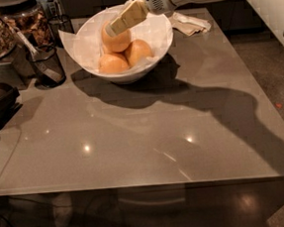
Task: Pick orange from white bowl
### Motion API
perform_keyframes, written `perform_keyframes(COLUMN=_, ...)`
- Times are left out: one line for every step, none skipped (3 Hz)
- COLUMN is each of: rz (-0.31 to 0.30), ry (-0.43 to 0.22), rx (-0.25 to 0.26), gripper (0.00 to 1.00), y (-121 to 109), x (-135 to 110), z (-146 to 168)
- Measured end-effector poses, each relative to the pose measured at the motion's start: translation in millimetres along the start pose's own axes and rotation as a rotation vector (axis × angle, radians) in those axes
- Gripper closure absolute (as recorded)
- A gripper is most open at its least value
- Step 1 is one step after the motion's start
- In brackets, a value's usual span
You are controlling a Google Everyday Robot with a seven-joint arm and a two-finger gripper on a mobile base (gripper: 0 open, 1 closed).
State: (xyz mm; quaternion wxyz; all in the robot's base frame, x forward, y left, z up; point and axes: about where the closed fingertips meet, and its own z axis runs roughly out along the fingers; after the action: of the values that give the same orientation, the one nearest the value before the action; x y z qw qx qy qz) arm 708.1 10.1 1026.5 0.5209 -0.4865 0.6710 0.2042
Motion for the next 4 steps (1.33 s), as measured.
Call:
perform_keyframes(rz=0.002, ry=0.013, rx=-0.001, gripper=0.00, y=-0.7, x=0.9, z=2.3)
perform_keyframes(rz=0.025, ry=0.017, rx=-0.009, gripper=0.00, y=1.6, x=5.8, z=10.7)
perform_keyframes(rz=0.051, ry=0.020, rx=-0.005, gripper=0.00, y=-4.0, x=11.7, z=15.4)
perform_keyframes(rz=0.064, ry=0.027, rx=-0.010, gripper=0.00, y=-8.0, x=15.5, z=20.2)
